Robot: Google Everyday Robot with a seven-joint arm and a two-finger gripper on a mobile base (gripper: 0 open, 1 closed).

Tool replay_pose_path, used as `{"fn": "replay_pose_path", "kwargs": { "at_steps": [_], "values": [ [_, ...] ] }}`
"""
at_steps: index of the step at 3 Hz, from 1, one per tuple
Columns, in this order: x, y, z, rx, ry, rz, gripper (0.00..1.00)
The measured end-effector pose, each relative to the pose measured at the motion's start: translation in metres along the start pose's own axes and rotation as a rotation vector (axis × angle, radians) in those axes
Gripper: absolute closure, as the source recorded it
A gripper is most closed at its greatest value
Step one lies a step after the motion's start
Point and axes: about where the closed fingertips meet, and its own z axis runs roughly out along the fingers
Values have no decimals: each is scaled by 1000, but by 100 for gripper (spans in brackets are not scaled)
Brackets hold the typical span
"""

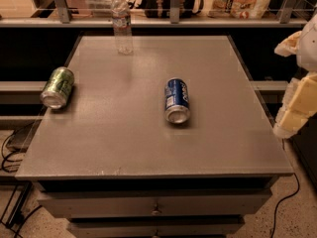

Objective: Knock water bottle over

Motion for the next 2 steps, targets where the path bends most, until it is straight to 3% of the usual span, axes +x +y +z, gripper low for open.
{"fn": "replay_pose_path", "kwargs": {
  "at_steps": [1,2],
  "values": [
    [-6,-15,9,-9,-68,15,0],
    [-12,-38,26,-23,-183,56,0]
  ]
}}
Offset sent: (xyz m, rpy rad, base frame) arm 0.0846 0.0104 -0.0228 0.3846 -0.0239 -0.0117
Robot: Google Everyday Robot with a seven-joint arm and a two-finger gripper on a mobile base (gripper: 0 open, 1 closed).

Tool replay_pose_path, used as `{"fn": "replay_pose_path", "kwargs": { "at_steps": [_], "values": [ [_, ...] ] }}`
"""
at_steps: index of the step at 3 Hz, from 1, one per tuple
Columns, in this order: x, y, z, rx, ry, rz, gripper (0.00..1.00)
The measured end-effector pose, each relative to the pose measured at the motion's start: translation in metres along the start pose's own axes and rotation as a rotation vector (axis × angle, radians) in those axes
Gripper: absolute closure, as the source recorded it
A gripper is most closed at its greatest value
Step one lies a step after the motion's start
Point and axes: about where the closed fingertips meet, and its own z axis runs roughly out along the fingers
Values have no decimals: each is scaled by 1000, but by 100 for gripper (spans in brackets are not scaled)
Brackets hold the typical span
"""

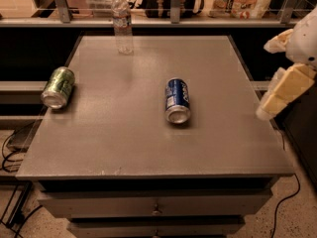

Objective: Knock water bottle over

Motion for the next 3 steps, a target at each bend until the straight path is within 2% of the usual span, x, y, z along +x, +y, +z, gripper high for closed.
{"fn": "replay_pose_path", "kwargs": {
  "at_steps": [1,2,3],
  "values": [
    [-10,-31,26,-18,-147,101,0],
    [-34,-63,61,-44,-271,186,0],
    [-74,-86,86,-75,-363,195,0]
  ]
}}
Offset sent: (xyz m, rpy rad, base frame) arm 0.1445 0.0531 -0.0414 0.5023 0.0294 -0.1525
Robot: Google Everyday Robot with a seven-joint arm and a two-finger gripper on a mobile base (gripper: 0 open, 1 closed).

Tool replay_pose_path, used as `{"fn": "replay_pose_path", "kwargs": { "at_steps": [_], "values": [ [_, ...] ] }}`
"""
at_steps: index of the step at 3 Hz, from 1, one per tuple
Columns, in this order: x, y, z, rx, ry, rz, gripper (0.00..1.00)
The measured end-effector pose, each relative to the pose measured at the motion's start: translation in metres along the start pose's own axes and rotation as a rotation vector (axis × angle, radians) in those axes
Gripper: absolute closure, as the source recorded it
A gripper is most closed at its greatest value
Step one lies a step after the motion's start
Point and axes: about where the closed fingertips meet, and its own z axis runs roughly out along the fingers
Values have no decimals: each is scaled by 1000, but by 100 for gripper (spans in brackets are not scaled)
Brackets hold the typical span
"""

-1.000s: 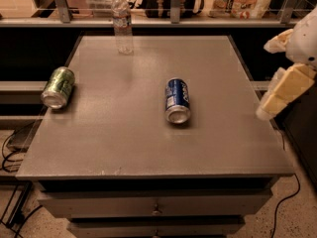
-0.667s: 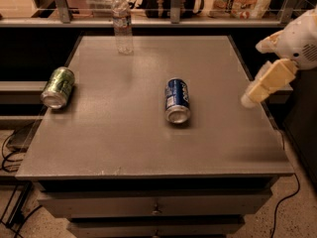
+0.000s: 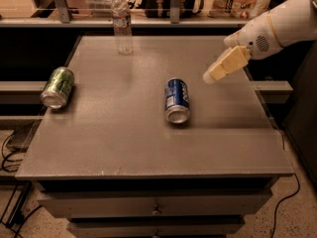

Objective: Knock water bottle over

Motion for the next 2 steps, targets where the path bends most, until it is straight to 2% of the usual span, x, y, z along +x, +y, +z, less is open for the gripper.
{"fn": "replay_pose_path", "kwargs": {
  "at_steps": [1,2],
  "values": [
    [0,0,0,0,0,0,0],
    [-13,-1,12,19,-75,51,0]
  ]
}}
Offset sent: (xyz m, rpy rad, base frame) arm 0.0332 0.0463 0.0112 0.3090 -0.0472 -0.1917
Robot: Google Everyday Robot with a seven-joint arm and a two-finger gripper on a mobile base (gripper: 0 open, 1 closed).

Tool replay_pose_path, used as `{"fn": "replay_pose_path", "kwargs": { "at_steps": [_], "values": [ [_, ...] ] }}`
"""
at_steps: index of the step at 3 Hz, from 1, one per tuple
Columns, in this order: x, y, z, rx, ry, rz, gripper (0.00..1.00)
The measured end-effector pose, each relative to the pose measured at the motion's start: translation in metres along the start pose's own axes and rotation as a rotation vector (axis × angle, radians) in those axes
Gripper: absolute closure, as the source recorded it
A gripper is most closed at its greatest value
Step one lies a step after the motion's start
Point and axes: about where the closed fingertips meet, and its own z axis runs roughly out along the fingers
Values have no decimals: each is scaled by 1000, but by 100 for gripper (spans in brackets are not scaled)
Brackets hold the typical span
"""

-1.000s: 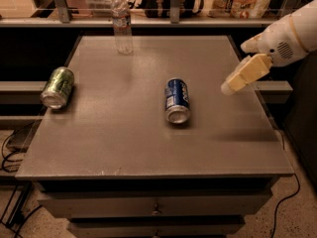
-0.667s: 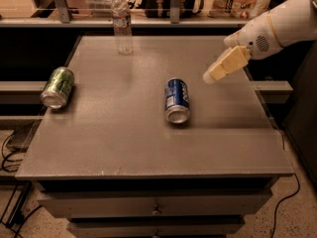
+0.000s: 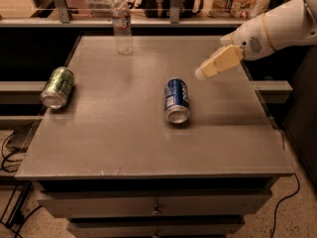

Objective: Knock water bottle over

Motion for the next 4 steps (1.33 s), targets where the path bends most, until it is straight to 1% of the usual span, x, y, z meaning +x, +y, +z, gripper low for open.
{"fn": "replay_pose_path", "kwargs": {
  "at_steps": [1,2,3,4],
  "values": [
    [-36,-7,28,41,-129,64,0],
    [-70,-19,52,93,-215,118,0],
    [-118,-30,100,133,-248,147,0],
    [-124,-28,102,126,-250,139,0]
  ]
}}
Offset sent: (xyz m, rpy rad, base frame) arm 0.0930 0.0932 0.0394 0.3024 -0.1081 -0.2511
